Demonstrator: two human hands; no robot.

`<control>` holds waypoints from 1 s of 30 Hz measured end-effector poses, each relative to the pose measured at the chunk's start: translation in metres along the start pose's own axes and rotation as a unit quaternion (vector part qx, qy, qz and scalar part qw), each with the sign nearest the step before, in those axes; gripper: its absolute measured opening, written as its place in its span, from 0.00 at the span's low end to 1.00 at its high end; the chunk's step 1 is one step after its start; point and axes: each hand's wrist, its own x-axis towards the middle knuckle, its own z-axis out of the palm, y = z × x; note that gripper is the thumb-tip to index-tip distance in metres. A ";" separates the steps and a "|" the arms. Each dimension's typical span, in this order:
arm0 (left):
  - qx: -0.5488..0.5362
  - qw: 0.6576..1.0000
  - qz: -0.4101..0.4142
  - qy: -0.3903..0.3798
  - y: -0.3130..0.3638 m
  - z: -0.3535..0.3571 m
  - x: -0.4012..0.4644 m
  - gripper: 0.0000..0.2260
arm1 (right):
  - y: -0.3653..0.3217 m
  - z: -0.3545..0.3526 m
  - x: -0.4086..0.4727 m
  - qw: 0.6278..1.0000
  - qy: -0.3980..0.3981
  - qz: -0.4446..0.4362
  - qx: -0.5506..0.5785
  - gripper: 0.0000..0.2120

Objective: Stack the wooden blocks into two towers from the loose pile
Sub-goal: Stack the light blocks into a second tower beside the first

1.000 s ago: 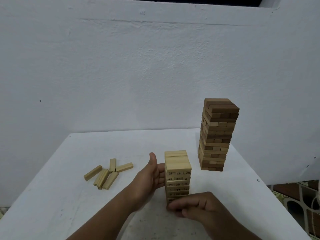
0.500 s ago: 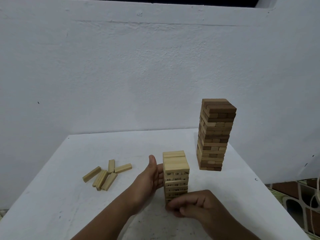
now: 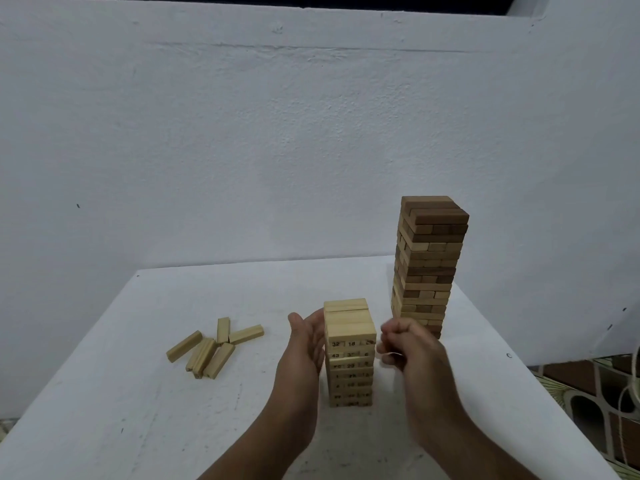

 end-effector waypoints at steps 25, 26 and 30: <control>-0.052 0.997 -0.035 0.043 -0.003 0.027 -0.003 0.26 | -0.002 0.036 -0.010 0.977 -0.139 0.080 0.138 0.31; -0.049 0.998 -0.036 0.035 -0.002 0.026 -0.003 0.26 | -0.003 0.035 -0.010 0.977 -0.145 0.080 0.138 0.32; -0.047 0.998 -0.035 0.030 0.005 0.018 -0.005 0.27 | -0.007 0.029 -0.009 0.976 -0.160 0.081 0.121 0.36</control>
